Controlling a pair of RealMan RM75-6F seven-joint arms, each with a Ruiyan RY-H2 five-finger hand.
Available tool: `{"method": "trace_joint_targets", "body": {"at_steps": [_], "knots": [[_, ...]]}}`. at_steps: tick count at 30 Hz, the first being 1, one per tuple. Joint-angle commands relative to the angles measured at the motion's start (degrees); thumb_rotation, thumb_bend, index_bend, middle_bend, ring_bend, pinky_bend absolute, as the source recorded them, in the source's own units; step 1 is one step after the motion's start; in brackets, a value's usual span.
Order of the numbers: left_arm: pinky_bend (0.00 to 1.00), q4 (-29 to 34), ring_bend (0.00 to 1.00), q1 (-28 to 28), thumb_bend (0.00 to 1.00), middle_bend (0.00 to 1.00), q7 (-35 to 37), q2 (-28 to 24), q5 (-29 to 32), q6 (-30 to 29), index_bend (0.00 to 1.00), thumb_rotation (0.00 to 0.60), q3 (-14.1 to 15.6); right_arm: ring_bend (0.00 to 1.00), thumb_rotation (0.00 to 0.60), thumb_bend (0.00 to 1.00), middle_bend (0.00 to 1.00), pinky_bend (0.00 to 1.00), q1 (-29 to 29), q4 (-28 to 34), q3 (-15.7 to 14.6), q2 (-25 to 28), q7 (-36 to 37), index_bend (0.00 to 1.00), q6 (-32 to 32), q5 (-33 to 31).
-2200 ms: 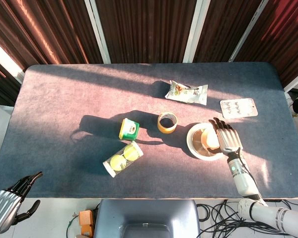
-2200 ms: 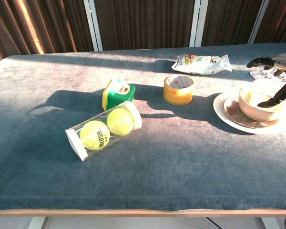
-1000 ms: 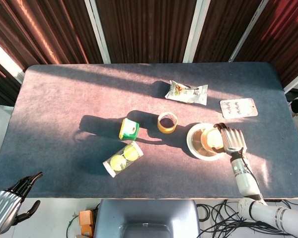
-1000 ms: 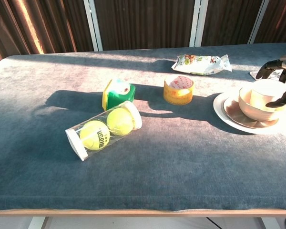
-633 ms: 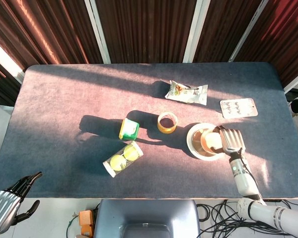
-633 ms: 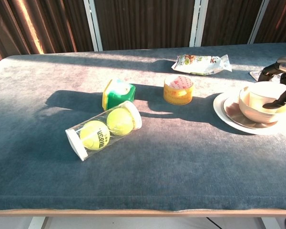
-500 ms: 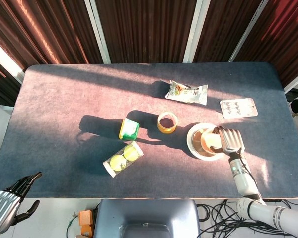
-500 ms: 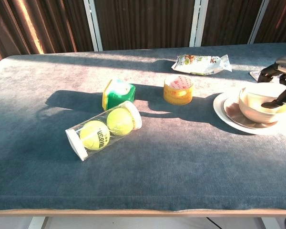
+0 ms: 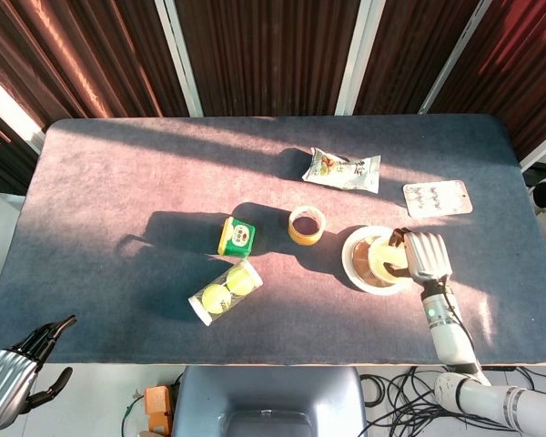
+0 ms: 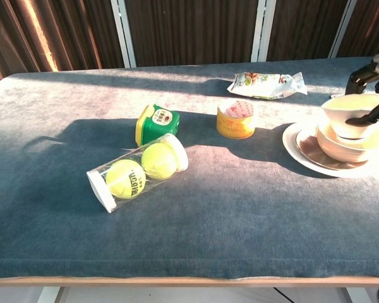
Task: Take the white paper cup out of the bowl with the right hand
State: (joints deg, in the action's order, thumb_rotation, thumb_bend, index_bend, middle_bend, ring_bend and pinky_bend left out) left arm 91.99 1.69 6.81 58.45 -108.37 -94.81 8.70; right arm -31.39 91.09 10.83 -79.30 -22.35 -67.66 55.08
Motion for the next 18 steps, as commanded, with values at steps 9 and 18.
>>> {"method": "trace_joint_targets", "body": {"at_steps": [9,18], "knots": [[0.55,0.03,0.22,-0.01,0.37,0.20,-0.19,-0.01,-0.11,0.02,0.07,0.600,0.04,0.67,0.600,0.23,0.47,0.80,1.40,17.63,-0.92,3.22,1.97,0.63,-3.88,11.40],[0.55,-0.44,0.22,-0.13,0.37,0.20,0.58,-0.08,-0.30,-0.52,0.07,0.600,0.10,0.61,0.600,0.23,0.47,0.75,-1.87,16.76,-4.11,0.96,5.31,0.56,7.88,8.32]]}}
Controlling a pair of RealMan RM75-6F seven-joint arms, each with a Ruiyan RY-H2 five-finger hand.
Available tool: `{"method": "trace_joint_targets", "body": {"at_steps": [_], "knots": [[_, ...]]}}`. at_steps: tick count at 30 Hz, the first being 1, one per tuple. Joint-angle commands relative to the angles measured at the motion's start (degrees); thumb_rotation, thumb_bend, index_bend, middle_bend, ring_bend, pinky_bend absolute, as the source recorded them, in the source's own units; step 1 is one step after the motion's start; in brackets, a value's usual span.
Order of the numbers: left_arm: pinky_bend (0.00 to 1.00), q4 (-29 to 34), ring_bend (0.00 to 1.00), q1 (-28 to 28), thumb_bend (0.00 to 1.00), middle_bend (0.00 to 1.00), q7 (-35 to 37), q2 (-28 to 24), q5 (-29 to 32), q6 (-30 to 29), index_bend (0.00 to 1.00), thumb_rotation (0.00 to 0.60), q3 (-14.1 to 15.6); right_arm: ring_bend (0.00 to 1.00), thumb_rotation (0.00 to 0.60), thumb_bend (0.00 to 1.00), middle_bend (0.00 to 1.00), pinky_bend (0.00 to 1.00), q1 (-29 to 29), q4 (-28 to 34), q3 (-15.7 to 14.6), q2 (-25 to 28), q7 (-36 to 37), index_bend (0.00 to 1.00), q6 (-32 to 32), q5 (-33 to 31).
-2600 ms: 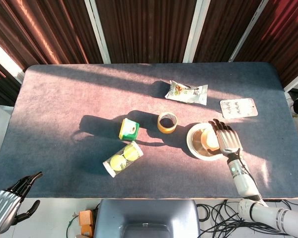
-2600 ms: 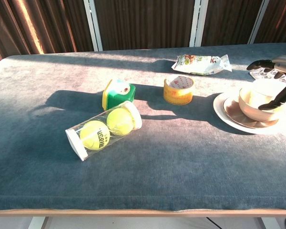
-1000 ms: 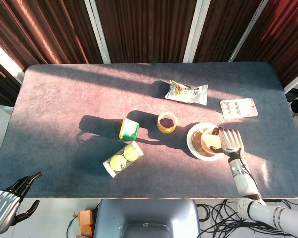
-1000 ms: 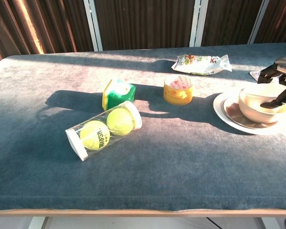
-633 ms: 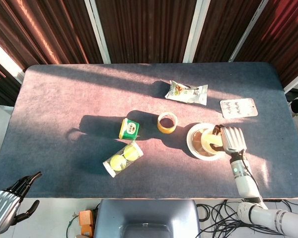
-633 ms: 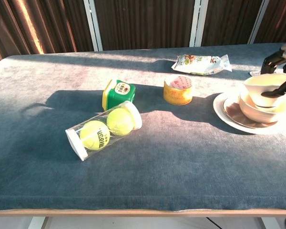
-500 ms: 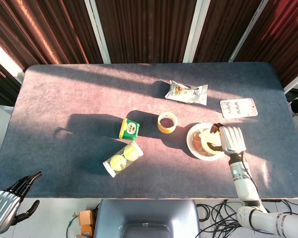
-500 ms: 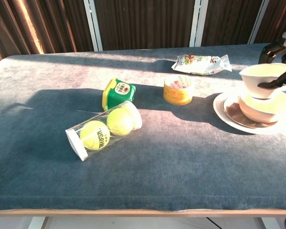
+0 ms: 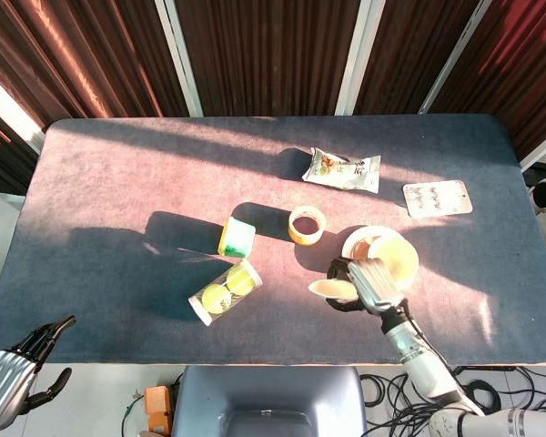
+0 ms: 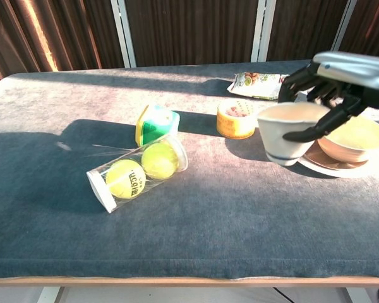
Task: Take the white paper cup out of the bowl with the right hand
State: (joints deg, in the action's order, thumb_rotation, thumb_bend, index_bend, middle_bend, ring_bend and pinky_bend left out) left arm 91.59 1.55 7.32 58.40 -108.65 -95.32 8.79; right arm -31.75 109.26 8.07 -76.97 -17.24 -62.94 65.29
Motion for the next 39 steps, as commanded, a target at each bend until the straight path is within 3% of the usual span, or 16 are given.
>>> {"method": "trace_joint_targets", "body": {"at_steps": [1,6,14,17,20,23,31,36,39], "knots": [[0.55,-0.07,0.22,-0.01,0.37,0.20,0.19,-0.04,-0.01,-0.05,0.07,0.600,0.04,0.60,0.600,0.23,0.47,0.74,-1.77,-2.60,-1.69,-2.36,-0.29,0.55,3.53,-2.11],[0.55,-0.19,0.22,-0.03,0.38,0.20,0.46,-0.09,-0.12,-0.18,0.07,0.600,0.09,0.50,0.600,0.23,0.46,0.66,-2.34,-5.77,-2.84,-4.82,0.12,0.49,5.79,-3.02],[0.55,-0.21,0.22,0.02,0.37,0.20,0.24,-0.05,-0.35,-0.07,0.07,0.600,0.16,0.21,0.600,0.22,0.25,0.37,-2.21,-7.38,-3.76,-4.14,1.79,0.36,7.10,-1.92],[0.55,-0.19,0.22,0.05,0.37,0.20,0.08,-0.03,-0.51,-0.04,0.07,0.600,0.21,0.12,0.600,0.17,0.17,0.28,-2.18,-7.15,-3.92,-2.90,2.50,0.27,7.66,-1.56],[0.55,-0.10,0.22,0.04,0.37,0.20,-0.21,0.01,-0.53,0.05,0.07,0.600,0.21,0.02,0.600,0.12,0.06,0.22,-1.76,-6.93,-4.09,-1.81,3.55,0.09,7.08,0.42],[0.55,-0.04,0.22,0.07,0.38,0.20,-0.47,0.07,-0.50,0.18,0.07,0.600,0.19,0.00,0.600,0.06,0.00,0.15,-1.04,-6.21,-4.31,-0.39,5.33,0.00,5.78,3.81],[0.55,0.05,0.22,-0.02,0.37,0.20,-0.55,-0.01,-0.42,0.10,0.07,0.600,0.22,0.00,0.600,0.03,0.00,0.11,3.11,-1.65,-4.97,5.98,12.03,0.00,-2.06,14.68],[0.55,-0.15,0.22,-0.25,0.38,0.20,-0.18,-0.02,-0.24,-0.42,0.07,0.600,0.14,0.00,0.600,0.03,0.00,0.11,10.84,3.37,-8.99,12.87,2.93,0.00,-12.32,17.08],[0.55,-0.25,0.22,-0.34,0.37,0.20,0.11,-0.05,-0.10,-0.64,0.07,0.600,0.09,0.00,0.600,0.03,0.00,0.13,15.95,3.75,-11.28,14.38,-1.97,0.01,-18.90,18.43]]}}
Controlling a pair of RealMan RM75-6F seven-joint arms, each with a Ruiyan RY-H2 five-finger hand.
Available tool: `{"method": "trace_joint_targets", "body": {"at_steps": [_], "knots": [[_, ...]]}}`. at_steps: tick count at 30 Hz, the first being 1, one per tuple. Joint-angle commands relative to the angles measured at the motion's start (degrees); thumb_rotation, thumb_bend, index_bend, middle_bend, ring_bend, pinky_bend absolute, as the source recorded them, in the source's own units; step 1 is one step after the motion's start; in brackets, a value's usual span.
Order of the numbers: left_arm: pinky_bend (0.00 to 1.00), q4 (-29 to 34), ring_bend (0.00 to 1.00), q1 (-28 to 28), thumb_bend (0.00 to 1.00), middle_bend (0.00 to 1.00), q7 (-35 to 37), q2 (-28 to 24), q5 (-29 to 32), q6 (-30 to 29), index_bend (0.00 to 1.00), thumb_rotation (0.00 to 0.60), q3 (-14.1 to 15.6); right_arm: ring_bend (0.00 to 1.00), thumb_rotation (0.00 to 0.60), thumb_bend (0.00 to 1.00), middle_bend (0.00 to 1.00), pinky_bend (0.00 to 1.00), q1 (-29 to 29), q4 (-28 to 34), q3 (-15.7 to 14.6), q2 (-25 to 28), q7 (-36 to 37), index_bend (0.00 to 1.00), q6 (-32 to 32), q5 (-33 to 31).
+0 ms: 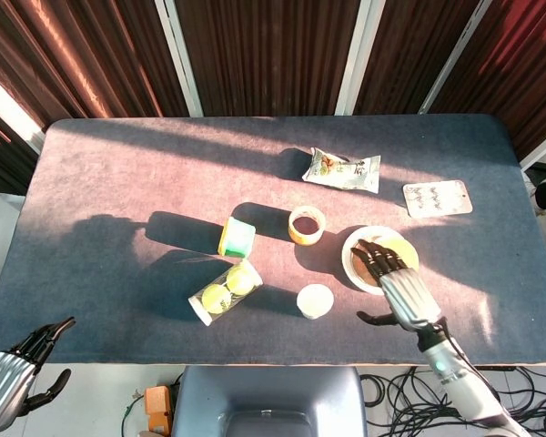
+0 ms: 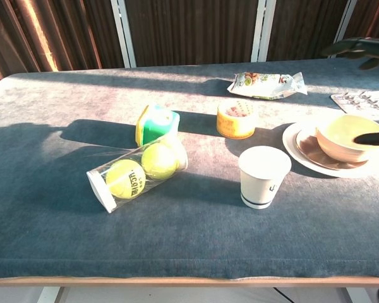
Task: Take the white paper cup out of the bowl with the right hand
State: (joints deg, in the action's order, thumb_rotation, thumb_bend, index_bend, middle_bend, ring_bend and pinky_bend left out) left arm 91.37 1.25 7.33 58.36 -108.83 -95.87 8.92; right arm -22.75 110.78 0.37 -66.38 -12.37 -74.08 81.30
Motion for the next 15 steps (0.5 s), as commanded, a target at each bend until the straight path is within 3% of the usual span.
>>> {"method": "trace_joint_targets", "body": {"at_steps": [1,5,9,15], "knots": [[0.55,-0.02,0.22,-0.05,0.37,0.20,0.17,0.00,0.18,-0.14,0.07,0.600,-0.10,0.00,0.600,0.03,0.00,0.13,8.75,1.53,-4.33,3.98,-7.01,0.01,-10.10,3.28],[0.55,0.04,0.22,-0.22,0.37,0.20,0.17,0.04,0.75,-0.31,0.07,0.600,-0.35,0.00,0.600,0.03,0.00,0.15,15.39,-4.29,-5.61,2.51,-2.62,0.01,-19.16,5.99],[0.55,0.21,0.22,-0.31,0.37,0.20,0.04,0.22,1.45,-0.39,0.07,0.600,-0.76,0.00,0.600,0.03,0.00,0.15,19.61,-12.97,-5.30,0.26,4.04,0.02,-24.06,6.36],[0.55,1.06,0.22,-0.19,0.37,0.20,-1.48,0.47,2.50,0.66,0.07,0.600,-1.20,0.00,0.600,0.03,0.00,0.15,21.11,-17.11,-5.05,-0.32,7.66,0.02,-22.64,5.97]]}}
